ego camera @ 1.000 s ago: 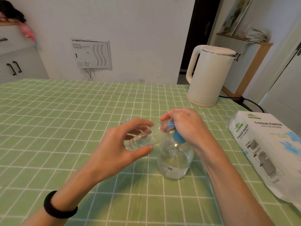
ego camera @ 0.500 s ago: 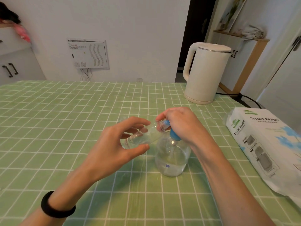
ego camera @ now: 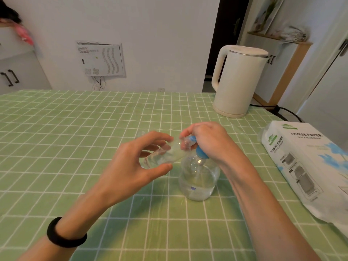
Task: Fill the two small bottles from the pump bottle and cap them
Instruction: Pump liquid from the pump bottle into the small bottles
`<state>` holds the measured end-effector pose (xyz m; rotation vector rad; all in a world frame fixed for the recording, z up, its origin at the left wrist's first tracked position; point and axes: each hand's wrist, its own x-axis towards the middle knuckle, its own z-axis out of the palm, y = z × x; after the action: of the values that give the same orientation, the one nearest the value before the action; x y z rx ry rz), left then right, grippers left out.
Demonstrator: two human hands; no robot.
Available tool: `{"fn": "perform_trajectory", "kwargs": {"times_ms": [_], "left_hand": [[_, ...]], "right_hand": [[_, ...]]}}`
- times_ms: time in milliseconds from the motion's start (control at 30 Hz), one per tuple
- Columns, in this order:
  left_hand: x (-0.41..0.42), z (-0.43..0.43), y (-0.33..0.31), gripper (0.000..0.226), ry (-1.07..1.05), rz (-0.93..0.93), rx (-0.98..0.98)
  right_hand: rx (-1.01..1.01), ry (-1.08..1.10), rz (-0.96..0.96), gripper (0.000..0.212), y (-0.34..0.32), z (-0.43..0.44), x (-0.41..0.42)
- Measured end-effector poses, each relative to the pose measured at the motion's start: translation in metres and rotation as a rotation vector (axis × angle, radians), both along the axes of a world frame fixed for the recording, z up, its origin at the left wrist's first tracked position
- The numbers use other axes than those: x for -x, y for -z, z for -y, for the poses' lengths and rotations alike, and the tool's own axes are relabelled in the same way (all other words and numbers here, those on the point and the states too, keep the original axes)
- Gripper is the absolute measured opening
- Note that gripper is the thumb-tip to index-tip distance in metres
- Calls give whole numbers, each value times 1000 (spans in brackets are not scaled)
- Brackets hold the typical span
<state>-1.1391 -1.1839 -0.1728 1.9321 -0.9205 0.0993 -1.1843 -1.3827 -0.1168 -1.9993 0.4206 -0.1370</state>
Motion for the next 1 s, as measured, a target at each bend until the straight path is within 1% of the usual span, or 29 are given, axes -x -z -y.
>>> {"fn": "perform_trajectory", "kwargs": {"times_ms": [333, 467, 567, 767, 1000], "left_hand": [[3, 2, -3, 53, 42, -15, 40], [0, 3, 1, 52, 27, -15, 33], [1, 2, 3, 51, 9, -17, 17], [3, 3, 2, 51, 8, -18, 17], [1, 3, -1, 51, 30, -13, 35]], "right_hand": [[37, -24, 60, 37, -2, 7, -4], [-34, -26, 29, 34, -2, 4, -3], [-53, -26, 6, 37, 0, 2, -1], [-16, -13, -7, 36, -1, 4, -3], [40, 4, 27, 36, -6, 8, -6]]}}
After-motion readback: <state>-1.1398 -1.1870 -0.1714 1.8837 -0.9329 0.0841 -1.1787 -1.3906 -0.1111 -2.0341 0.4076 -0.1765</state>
